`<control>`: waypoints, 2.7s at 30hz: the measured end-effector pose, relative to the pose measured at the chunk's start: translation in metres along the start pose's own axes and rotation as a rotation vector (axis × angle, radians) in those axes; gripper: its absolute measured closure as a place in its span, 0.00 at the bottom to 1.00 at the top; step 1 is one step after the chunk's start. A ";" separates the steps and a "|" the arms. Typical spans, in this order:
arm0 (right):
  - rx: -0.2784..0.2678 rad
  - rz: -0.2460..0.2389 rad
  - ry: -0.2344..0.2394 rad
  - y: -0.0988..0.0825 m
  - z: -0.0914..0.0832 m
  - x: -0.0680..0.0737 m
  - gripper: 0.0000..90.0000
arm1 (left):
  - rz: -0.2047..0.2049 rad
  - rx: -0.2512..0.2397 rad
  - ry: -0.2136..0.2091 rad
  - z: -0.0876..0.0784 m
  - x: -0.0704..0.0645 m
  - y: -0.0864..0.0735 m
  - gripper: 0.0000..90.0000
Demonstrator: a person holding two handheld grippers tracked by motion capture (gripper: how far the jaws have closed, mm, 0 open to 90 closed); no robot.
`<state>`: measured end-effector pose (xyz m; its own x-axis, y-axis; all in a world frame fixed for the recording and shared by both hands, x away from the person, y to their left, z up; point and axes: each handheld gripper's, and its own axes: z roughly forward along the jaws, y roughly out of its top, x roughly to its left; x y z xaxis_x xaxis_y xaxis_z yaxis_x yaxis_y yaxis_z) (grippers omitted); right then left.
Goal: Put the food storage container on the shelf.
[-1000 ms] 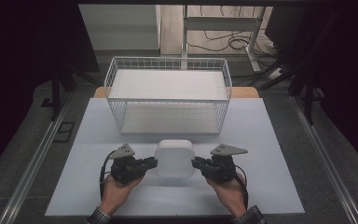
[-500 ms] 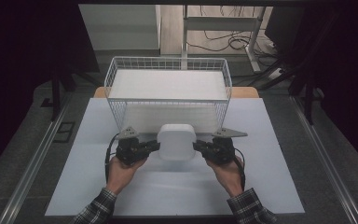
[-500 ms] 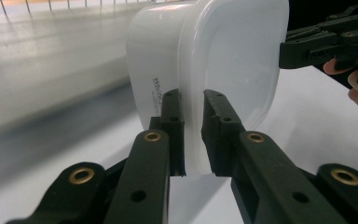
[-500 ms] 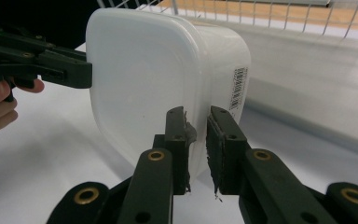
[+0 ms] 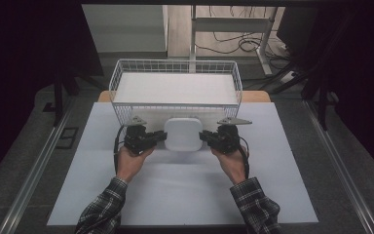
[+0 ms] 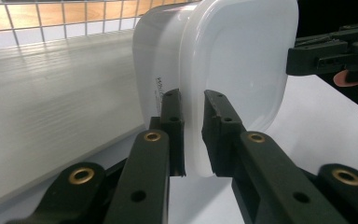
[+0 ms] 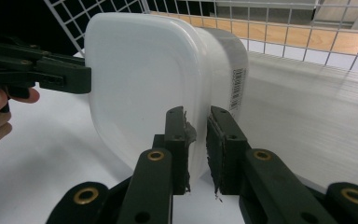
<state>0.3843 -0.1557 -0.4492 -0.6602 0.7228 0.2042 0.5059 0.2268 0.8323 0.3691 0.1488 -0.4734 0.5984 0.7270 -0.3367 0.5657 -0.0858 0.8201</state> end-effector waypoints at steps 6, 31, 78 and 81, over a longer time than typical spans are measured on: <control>0.025 0.023 0.006 -0.005 0.018 -0.009 0.86 | -0.024 0.031 0.021 0.009 0.008 -0.003 0.88; 0.001 0.004 -0.117 0.010 0.050 -0.023 0.84 | 0.052 -0.062 0.220 0.034 0.017 0.004 0.72; 0.101 -0.182 0.024 -0.035 0.059 0.035 0.99 | 0.267 -0.019 0.210 -0.109 -0.049 -0.138 0.00; 0.101 -0.173 0.013 -0.032 0.063 0.032 0.99 | 0.269 -0.022 0.208 -0.109 -0.049 -0.138 0.01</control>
<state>0.3824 -0.0987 -0.5020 -0.7491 0.6587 0.0698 0.4365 0.4117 0.8000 0.2001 0.1989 -0.5198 0.5949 0.8038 -0.0070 0.3894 -0.2806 0.8773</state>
